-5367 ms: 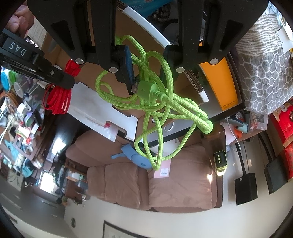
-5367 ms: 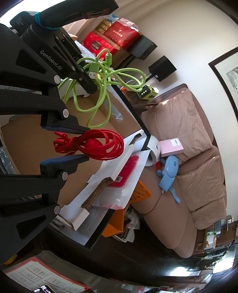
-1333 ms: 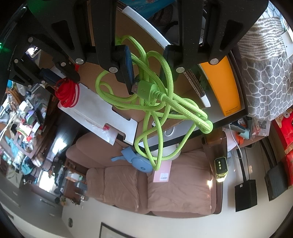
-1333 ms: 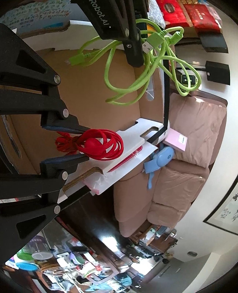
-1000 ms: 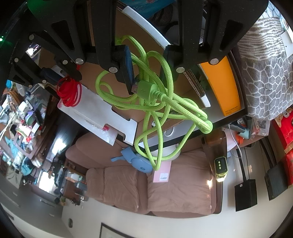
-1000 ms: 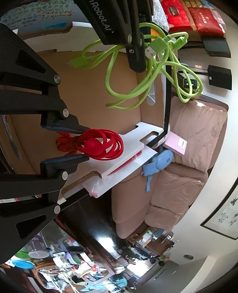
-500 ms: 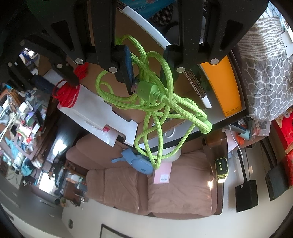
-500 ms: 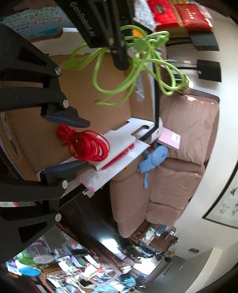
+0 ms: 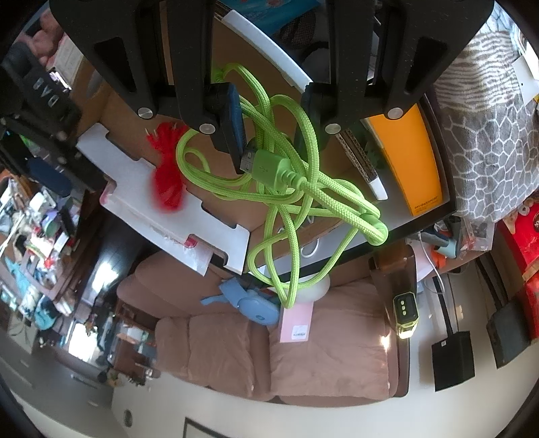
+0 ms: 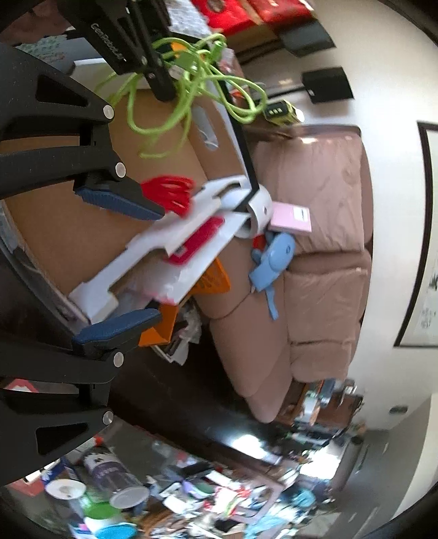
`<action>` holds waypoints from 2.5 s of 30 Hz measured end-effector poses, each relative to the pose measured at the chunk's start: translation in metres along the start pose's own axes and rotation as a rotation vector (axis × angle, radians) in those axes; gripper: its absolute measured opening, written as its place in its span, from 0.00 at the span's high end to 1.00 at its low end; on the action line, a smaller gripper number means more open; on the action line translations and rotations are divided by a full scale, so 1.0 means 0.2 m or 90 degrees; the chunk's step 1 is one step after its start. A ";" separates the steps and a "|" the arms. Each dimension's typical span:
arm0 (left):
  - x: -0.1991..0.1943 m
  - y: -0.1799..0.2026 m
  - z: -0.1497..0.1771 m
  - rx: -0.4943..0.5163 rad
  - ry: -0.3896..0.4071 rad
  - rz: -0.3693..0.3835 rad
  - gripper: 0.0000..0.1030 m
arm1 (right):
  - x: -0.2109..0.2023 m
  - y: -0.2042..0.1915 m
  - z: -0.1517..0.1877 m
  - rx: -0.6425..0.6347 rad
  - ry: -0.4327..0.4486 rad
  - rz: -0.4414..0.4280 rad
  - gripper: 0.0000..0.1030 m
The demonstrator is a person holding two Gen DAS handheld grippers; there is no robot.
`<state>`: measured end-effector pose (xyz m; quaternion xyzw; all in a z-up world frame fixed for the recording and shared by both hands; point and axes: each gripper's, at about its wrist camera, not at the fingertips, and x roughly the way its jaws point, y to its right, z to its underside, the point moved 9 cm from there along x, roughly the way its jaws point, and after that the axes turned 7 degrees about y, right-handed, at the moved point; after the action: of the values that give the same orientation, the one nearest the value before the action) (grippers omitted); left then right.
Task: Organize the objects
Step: 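Lower the lime-green cable into the box beside the red cable with the left gripper, then open the left gripper to release the lime-green cable in the box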
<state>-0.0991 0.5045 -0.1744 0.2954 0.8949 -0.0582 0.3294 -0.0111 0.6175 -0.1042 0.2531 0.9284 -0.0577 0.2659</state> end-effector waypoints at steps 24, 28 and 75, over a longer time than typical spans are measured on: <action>-0.04 0.06 0.05 -0.105 -0.083 0.069 0.75 | 0.01 0.07 0.01 0.030 -0.015 -0.003 0.45; -0.01 0.07 0.09 -0.111 -0.097 0.065 0.75 | 0.01 0.07 0.01 0.031 -0.013 -0.004 0.44; -0.07 0.20 0.12 -0.056 -0.115 0.078 0.51 | 0.02 0.10 0.02 0.031 -0.015 0.001 0.36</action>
<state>-0.0557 0.5233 -0.1806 0.3287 0.8434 -0.0252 0.4243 -0.0021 0.6346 -0.1087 0.2598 0.9232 -0.0827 0.2707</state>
